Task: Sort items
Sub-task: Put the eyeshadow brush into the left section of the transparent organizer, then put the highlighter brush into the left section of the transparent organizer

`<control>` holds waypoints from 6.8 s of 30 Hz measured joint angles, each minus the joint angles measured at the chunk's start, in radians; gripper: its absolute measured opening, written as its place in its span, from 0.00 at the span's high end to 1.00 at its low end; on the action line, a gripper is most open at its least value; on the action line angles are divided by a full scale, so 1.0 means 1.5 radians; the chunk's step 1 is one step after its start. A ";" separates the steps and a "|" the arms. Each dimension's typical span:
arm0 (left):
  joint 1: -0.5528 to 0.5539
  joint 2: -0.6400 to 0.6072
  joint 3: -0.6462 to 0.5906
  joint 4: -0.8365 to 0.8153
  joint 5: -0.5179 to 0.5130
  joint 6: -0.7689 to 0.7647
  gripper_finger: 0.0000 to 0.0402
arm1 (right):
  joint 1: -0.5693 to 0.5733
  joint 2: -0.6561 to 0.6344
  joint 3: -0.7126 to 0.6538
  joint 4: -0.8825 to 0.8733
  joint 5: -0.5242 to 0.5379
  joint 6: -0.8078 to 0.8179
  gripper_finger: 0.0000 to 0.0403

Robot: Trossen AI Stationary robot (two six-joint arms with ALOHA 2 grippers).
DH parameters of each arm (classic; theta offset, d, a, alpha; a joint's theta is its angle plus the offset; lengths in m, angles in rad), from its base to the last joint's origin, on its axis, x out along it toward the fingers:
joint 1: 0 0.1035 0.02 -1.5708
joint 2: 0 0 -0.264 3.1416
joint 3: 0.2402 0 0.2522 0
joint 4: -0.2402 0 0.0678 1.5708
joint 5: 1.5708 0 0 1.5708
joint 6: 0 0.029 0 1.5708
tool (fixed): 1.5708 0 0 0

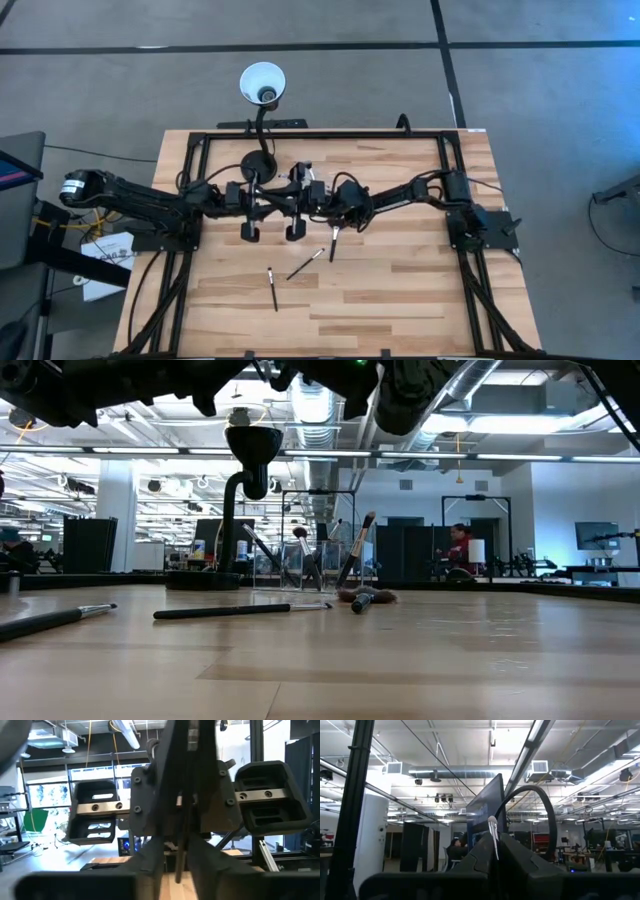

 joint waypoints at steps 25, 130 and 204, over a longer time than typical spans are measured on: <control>-0.003 0.000 -0.020 -0.088 -0.152 -0.066 0.97 | 0.051 -0.231 -0.007 -0.569 0.187 -0.158 0.64; 0.183 0.403 0.027 0.032 -0.224 -0.055 0.84 | 0.198 -0.272 -0.006 -1.306 0.367 0.286 0.69; 0.171 0.326 0.026 -0.031 -0.192 -0.064 0.71 | -0.046 -0.115 -0.021 -0.808 0.305 -0.058 1.00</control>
